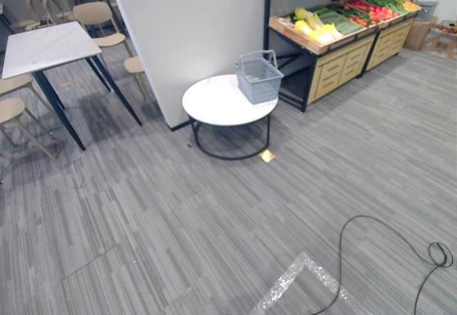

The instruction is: Pick vegetable in the basket

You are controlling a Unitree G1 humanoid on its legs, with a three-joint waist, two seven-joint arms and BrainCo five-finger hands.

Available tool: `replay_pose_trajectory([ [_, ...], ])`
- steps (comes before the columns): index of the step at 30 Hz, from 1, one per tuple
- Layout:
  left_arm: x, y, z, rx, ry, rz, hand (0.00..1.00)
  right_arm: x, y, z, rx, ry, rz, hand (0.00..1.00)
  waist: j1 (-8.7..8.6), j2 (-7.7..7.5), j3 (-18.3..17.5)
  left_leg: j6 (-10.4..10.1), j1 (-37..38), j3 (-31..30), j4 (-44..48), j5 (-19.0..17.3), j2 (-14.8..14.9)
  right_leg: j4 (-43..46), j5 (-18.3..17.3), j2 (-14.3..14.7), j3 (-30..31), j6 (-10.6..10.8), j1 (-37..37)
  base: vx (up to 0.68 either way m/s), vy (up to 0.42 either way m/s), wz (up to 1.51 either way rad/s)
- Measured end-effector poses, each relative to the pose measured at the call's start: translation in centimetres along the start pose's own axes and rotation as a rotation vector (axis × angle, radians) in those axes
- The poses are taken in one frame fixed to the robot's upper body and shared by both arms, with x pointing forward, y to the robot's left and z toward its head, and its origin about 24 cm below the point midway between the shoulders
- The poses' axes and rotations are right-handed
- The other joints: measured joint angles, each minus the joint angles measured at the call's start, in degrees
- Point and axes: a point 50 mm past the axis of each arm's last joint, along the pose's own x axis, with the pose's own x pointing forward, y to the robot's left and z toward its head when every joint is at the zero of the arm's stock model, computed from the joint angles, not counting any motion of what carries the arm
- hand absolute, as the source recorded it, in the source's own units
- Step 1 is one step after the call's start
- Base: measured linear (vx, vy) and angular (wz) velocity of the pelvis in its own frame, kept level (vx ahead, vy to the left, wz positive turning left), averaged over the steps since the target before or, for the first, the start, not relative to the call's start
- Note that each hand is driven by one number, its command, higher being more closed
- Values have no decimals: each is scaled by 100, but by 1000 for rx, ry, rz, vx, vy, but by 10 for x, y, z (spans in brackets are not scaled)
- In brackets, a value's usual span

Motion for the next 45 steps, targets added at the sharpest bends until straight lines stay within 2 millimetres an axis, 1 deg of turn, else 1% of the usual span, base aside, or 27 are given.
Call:
replay_pose_trajectory([
  [7,0,-1,3,14,-16,2,0,1,3,6,-7,-20,6,0,5,-8,35,-26,66,58,-5,-17,39,-3,-1,33,29,1,45,-19,-29,-3],
  [12,1,-1,7,56,-39,15,0,1,5,8,-18,-33,11,0,5,-42,57,-31,77,115,-15,-20,77,-5,-1,68,59,1,37,-23,-36,-6],
  [21,1,-2,11,67,-65,14,0,2,7,9,-43,-40,21,0,6,-61,79,-77,80,140,-10,-50,96,-30,0,89,81,-1,41,3,-30,-1],
  [27,1,-3,15,123,-83,-2,0,2,11,13,-79,-60,41,0,4,-73,160,-89,104,243,-9,-58,100,-26,1,92,154,-2,43,-11,-24,-6],
  [41,2,-4,17,143,-81,-11,0,2,11,13,-70,-60,51,0,-5,-66,175,-94,114,285,-9,-62,103,-26,14,97,191,-20,41,-7,-13,-1],
  [43,3,-6,21,152,-91,-17,0,2,11,15,-70,-66,51,0,-9,-45,231,-93,114,304,-8,-61,114,40,13,106,214,-19,3,-27,-25,-9],
  [45,4,-10,28,145,-110,-22,0,4,19,28,-69,-98,71,0,12,22,414,-108,83,481,-7,-42,180,473,-18,173,282,-17,-284,-60,-32,-41],
])
